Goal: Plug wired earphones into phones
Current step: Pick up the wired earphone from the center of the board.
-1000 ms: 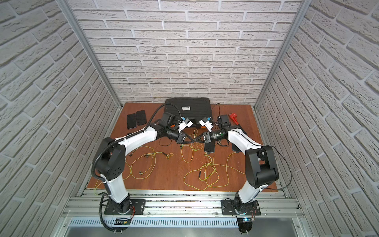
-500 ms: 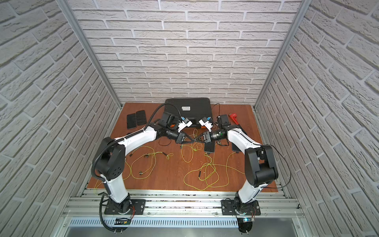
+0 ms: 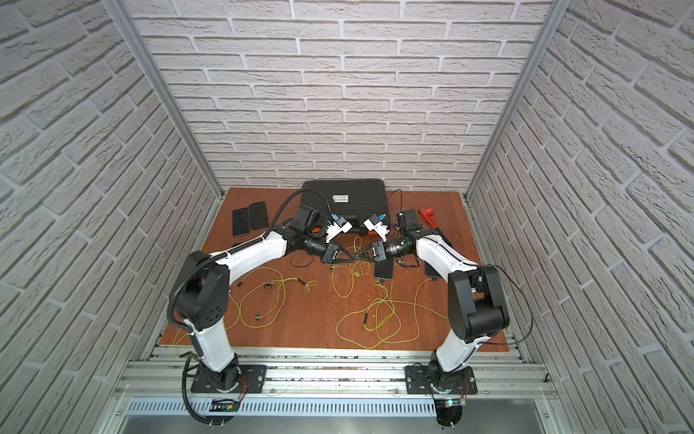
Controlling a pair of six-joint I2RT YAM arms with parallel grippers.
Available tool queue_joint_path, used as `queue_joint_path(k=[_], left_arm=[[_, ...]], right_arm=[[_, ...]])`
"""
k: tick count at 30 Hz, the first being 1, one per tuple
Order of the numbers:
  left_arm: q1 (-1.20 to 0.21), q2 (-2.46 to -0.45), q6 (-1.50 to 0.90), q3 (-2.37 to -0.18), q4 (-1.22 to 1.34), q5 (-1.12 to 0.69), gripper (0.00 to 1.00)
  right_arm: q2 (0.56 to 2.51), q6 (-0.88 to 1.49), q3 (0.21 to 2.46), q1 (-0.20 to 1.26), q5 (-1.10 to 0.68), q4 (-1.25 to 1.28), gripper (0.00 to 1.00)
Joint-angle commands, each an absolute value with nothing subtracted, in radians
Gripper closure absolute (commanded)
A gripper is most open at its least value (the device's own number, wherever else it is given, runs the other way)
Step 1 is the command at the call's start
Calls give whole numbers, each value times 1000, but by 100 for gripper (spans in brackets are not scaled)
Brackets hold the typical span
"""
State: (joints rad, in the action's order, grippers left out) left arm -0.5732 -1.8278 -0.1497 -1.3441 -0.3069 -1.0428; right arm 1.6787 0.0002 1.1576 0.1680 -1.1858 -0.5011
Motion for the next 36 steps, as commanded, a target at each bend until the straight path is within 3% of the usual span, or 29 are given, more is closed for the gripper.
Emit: queue_joint_path(k=[1, 4, 9, 15, 25, 29, 34, 36], left_arm=[[-580, -1836, -126, -1371, -316, -1049, 100], [-581, -1837, -119, -1374, -327, -1048, 100], [-582, -1843, -99, -1384, -355, -1054, 100], [-580, -1846, -95, -1390, -359, -1052, 100], [-580, -1845, -88, -1391, -368, -1032, 100], [-580, -1844, -88, -1393, -370, -1023, 99], [-556, -1830, -91, -1388, -389, -1013, 48], [-536, -1802, -84, -1373, -403, -1005, 35]], right_arm=[[1666, -1, 1186, 189, -1236, -460, 85], [1658, -1, 1185, 192, -1232, -453, 90], [1645, 0, 1192, 192, -1232, -451, 82], [1649, 0, 1197, 193, -1248, -457, 82], [1649, -20, 1196, 199, -1252, -465, 94], [1639, -19, 1192, 199, -1249, -461, 94], [1605, 17, 1164, 199, -1194, -405, 94], [1588, 39, 1147, 199, -1164, -377, 94]])
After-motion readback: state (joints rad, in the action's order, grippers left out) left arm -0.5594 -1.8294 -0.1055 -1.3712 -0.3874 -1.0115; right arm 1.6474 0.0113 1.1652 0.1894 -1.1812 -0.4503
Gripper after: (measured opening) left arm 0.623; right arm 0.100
